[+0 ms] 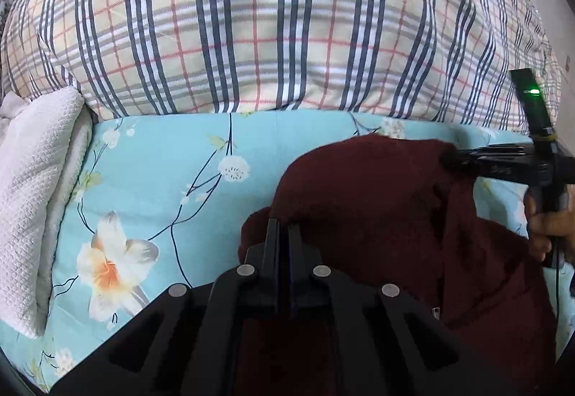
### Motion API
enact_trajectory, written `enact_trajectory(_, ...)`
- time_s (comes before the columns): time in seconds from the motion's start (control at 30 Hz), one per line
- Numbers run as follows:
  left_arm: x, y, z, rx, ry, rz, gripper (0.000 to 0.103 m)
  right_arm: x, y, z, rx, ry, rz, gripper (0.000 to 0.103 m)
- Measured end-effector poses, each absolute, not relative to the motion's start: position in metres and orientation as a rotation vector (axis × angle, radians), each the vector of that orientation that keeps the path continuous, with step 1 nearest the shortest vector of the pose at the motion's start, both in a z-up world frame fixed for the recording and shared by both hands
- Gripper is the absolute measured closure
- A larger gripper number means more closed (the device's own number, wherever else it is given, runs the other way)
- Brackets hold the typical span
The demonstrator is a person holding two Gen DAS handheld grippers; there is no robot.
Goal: Fold large clothes
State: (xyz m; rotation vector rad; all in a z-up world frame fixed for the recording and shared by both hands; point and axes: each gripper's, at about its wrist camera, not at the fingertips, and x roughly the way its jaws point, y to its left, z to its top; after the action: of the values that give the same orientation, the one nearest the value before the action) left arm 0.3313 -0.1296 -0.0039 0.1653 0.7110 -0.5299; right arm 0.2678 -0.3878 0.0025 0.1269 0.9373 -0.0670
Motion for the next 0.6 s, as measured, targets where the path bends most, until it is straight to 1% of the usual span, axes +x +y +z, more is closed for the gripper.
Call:
enact_trajectory(0.17,0.287,-0.119,0.019,0.155,0.640,-0.590,0.101,0.197,-0.390,0.047,0.236,0.737,-0.075,0.095)
enact_trajectory(0.3,0.241,-0.103,0.016,0.132,0.634,-0.634,0.101,0.124,-0.373,0.060,0.268,0.667,-0.086,0.095)
enact_trajectory(0.4,0.217,-0.101,-0.012,0.151,0.697,-0.636,0.101,0.071,-0.360,0.042,0.313,0.688,-0.115,0.095)
enact_trajectory(0.5,0.205,-0.102,-0.039,0.212,0.767,-0.611,0.100,0.048,-0.358,0.007,0.382,0.775,-0.156,0.095)
enact_trajectory(0.6,0.190,-0.092,-0.044,0.224,0.794,-0.606,0.097,0.033,-0.353,-0.016,0.465,0.849,-0.180,0.089)
